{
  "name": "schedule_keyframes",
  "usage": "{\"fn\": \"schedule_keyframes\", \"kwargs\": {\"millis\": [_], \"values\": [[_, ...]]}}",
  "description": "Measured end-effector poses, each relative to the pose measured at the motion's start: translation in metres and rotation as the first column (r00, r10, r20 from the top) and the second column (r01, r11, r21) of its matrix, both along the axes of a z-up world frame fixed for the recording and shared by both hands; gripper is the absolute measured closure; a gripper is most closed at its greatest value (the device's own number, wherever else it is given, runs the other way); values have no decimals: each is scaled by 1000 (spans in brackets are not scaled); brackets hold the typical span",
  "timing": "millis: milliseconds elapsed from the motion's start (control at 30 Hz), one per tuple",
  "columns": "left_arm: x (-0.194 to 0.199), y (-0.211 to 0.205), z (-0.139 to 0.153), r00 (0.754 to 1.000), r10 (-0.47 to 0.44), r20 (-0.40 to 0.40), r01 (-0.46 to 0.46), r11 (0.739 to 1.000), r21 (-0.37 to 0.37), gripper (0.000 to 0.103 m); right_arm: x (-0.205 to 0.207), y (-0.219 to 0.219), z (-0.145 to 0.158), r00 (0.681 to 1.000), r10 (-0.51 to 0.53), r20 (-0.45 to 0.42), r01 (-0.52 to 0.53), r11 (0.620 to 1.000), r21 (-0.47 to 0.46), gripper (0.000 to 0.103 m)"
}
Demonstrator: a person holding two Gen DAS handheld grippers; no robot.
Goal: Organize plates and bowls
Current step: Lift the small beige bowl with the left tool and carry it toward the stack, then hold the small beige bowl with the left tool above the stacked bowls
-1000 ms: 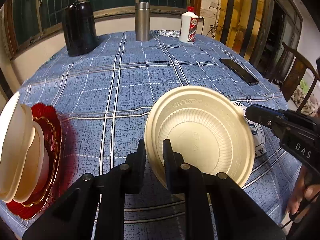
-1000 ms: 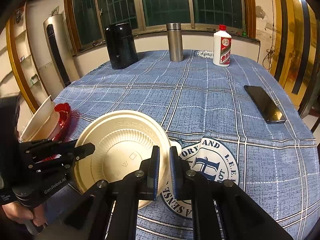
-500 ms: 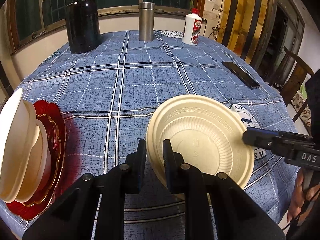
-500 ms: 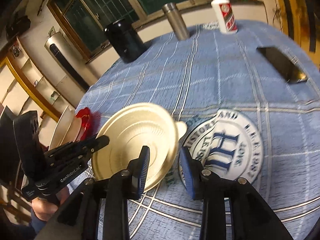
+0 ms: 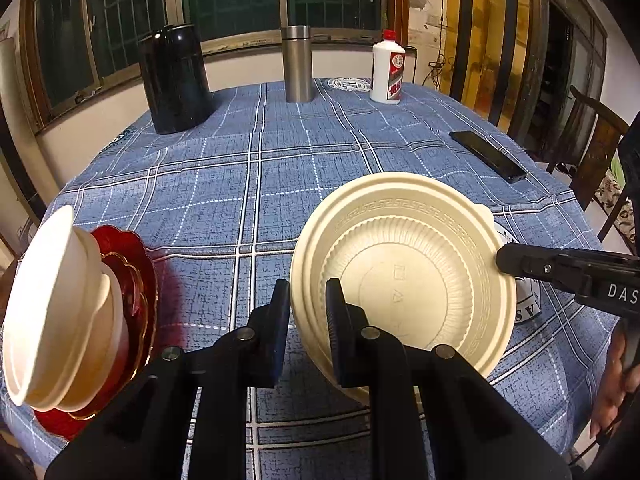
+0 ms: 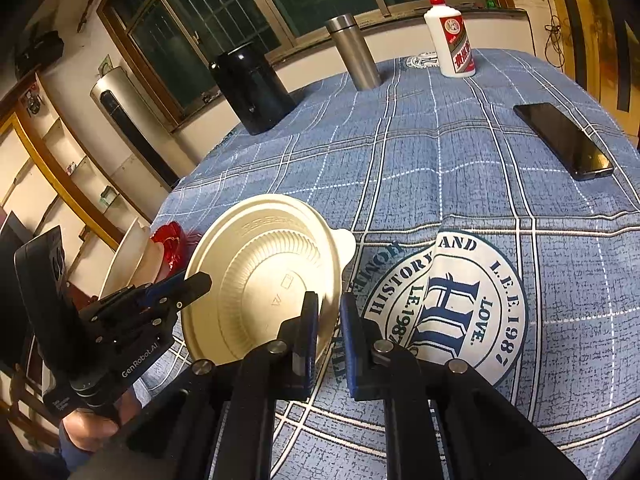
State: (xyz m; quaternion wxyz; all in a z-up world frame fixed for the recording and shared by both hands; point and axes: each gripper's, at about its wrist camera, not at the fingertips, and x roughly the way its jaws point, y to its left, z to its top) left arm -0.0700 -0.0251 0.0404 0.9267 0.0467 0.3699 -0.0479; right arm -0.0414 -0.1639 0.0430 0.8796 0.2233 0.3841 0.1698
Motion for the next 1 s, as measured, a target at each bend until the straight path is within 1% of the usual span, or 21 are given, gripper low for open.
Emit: {"fn": "schedule_keyframes", "kwargs": {"millis": [300, 567, 800, 1000], "values": [[-3, 5, 9, 999, 20, 30, -19, 1000, -1, 89, -1, 5, 15, 999, 5, 35, -4, 1000, -17, 92], [-9, 17, 25, 995, 56, 80, -56, 998, -4, 89, 1, 19, 37, 996, 28, 83, -24, 999, -46, 92], [-17, 36, 40, 986, 102, 131, -101, 995, -15, 89, 6, 39, 61, 990, 60, 131, -49, 995, -84, 92], [-26, 59, 56, 972, 153, 179, -149, 988, -37, 89, 7, 63, 87, 977, 96, 192, -73, 989, -128, 92]]}}
